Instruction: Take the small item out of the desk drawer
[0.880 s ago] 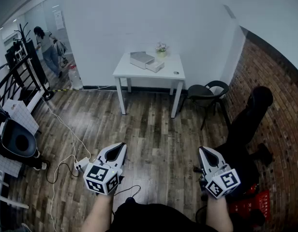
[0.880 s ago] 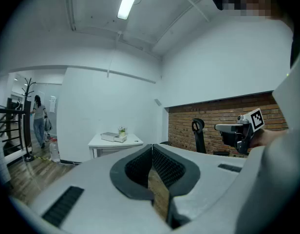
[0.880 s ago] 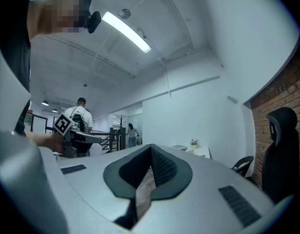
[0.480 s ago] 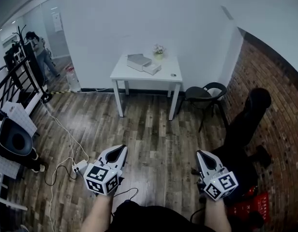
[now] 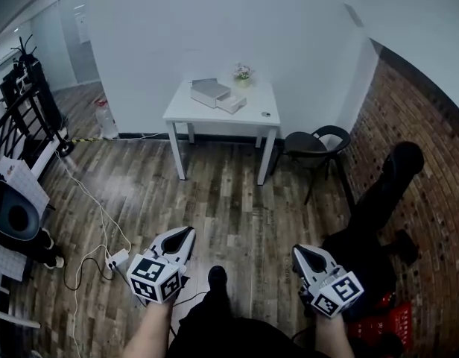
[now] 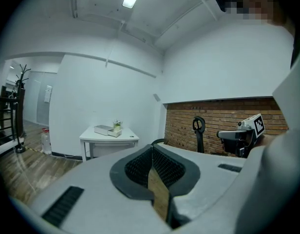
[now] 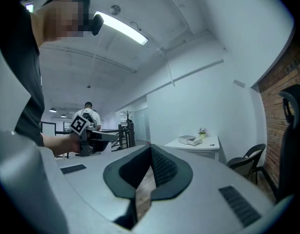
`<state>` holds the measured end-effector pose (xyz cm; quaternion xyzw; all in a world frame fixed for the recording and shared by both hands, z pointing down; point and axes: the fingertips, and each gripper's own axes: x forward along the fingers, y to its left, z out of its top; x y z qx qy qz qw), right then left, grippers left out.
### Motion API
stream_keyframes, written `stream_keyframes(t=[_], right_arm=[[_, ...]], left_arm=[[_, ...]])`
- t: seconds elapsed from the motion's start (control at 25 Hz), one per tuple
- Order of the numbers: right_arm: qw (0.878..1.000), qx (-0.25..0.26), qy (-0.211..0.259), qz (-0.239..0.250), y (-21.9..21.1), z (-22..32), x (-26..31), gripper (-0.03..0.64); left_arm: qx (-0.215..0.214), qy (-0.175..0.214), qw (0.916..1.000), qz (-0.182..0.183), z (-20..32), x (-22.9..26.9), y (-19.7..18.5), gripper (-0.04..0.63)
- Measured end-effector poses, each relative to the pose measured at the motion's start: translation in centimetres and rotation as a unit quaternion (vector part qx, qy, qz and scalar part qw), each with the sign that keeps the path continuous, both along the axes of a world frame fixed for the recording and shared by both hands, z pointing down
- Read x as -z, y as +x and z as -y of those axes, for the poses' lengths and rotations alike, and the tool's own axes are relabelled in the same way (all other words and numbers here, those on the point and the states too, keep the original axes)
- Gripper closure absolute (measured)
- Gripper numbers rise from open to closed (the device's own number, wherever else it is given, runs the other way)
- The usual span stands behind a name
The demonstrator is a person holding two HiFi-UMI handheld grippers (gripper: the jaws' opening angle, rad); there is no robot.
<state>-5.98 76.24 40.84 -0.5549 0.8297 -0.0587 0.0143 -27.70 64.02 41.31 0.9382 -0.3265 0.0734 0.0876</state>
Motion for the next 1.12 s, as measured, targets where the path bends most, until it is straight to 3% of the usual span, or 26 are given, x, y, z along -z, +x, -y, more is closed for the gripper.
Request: stream_keyframes(t=[0.32,0.48,0.68,0.88,1.12], right_arm=[[0.999,-0.033,-0.014,0.024,4.3,11.0,-2.9,0.614],[0.998,-0.041,-0.009,0.046,6.1,21.0,-2.1,0.614],[0.999,-0.020,-0.014,0.037,7.2,36.0,0.0,0.614],[0.999,-0.020,-0.028,0.030,8.7,46.9,0.3,0.614],[0.998,0.014,-0.049,0.029,7.9,55.2,-0.4,0.614]], left_arm=[[-0.044,0.003,0.9990,-0.003,12.3,-2.3,5.4,0.581],[-0.070,-0.005,0.9975,-0.004,21.9,-2.2,8.7,0.581],[-0.089,-0.006,0.9960,0.001,36.8,-1.0,12.0,0.581],[-0.088,0.010,0.9960,0.004,47.7,0.6,13.3,0.581],[-0.065,-0.015,0.9978,0.002,53.9,-0.6,12.2,0.581]])
